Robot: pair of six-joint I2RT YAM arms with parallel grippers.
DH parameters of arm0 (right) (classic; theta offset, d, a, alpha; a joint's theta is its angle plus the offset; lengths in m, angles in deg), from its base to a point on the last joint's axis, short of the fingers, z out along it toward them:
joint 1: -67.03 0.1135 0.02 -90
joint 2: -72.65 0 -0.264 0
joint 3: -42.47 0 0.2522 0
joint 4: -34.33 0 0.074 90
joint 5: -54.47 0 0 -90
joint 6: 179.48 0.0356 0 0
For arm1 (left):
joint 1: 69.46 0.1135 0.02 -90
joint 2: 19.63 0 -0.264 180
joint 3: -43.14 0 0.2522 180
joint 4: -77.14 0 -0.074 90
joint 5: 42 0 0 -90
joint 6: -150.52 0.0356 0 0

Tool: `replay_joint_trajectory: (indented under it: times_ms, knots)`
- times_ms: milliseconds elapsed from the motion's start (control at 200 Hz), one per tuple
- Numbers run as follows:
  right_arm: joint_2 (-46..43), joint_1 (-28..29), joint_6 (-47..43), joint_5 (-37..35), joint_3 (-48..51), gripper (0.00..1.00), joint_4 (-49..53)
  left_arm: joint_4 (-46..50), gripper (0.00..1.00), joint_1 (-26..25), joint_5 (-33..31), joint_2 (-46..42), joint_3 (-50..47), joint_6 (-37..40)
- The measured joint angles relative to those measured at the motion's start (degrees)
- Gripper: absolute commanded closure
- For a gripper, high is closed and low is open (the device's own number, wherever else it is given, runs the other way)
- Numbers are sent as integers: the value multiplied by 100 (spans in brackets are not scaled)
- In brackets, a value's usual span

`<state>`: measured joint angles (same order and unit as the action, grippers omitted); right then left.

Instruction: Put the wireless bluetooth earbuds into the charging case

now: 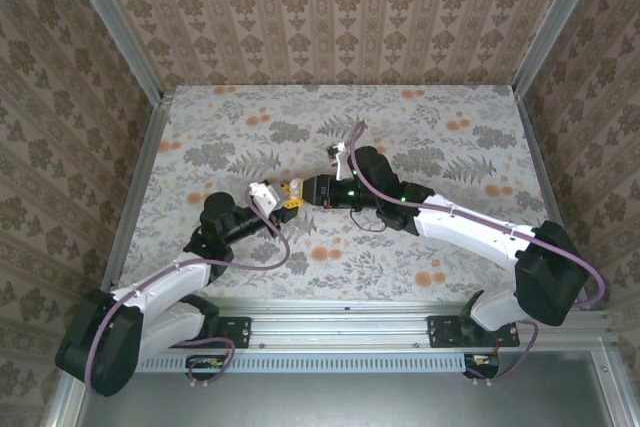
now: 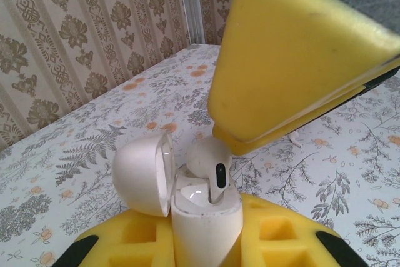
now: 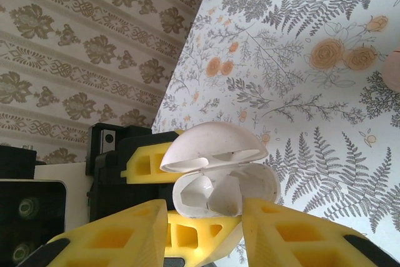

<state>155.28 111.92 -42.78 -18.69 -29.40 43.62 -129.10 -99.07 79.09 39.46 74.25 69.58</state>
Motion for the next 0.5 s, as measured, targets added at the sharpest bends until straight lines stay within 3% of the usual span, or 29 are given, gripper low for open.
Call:
replay_joint_trajectory:
  times_ms: [500]
  knots:
    - [61, -15, 20, 39, -7, 64, -175, 83, 92, 0, 7, 0, 59, 0]
